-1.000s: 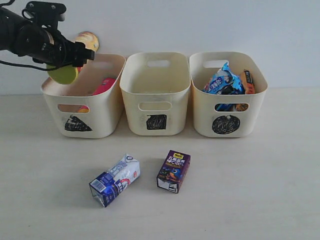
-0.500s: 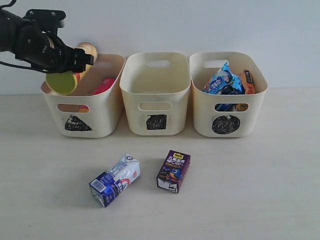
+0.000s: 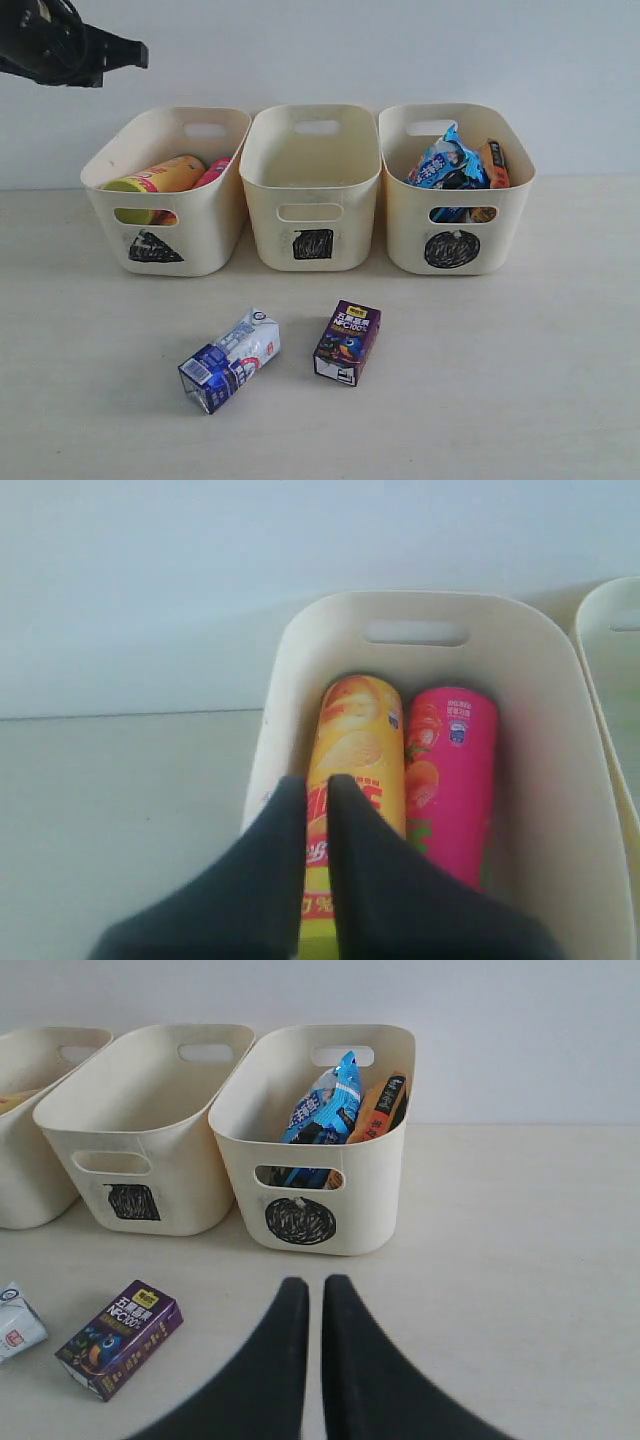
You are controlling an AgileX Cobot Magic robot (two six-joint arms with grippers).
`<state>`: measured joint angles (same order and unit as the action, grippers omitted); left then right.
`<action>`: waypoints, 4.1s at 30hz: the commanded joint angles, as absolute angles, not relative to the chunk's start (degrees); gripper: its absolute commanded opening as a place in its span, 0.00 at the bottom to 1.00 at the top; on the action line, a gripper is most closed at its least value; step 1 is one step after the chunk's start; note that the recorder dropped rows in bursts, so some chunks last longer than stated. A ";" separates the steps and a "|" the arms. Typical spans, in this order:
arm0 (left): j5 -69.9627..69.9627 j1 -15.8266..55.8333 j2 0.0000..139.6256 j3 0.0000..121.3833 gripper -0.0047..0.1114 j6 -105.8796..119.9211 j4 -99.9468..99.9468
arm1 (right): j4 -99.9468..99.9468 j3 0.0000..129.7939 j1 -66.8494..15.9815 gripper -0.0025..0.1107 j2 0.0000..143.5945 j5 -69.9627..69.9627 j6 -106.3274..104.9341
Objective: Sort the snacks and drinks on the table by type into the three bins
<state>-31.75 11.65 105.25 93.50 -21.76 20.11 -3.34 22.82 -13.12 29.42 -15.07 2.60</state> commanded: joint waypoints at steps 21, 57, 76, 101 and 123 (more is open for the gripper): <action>-36.95 11.50 60.18 63.55 0.08 -20.99 13.97 | -3.11 22.73 -13.17 0.03 29.22 -14.83 2.64; -26.56 11.50 5.77 21.26 0.08 -20.99 13.91 | -22.98 45.15 -13.17 0.03 56.71 -38.01 -7.35; -27.36 11.60 5.77 21.26 0.08 -20.99 13.73 | -6.59 70.12 -32.76 0.03 91.21 -59.52 6.76; -28.05 12.65 5.77 21.26 0.08 -20.99 13.73 | 3.19 78.93 -35.86 0.68 111.29 -46.04 33.30; -28.79 12.65 5.77 21.26 0.08 -20.99 13.73 | 4.99 84.79 -35.86 0.68 121.61 -43.05 39.98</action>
<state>-28.46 12.40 6.05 21.56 -21.19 14.10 4.02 84.30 -35.96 120.83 -42.85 39.78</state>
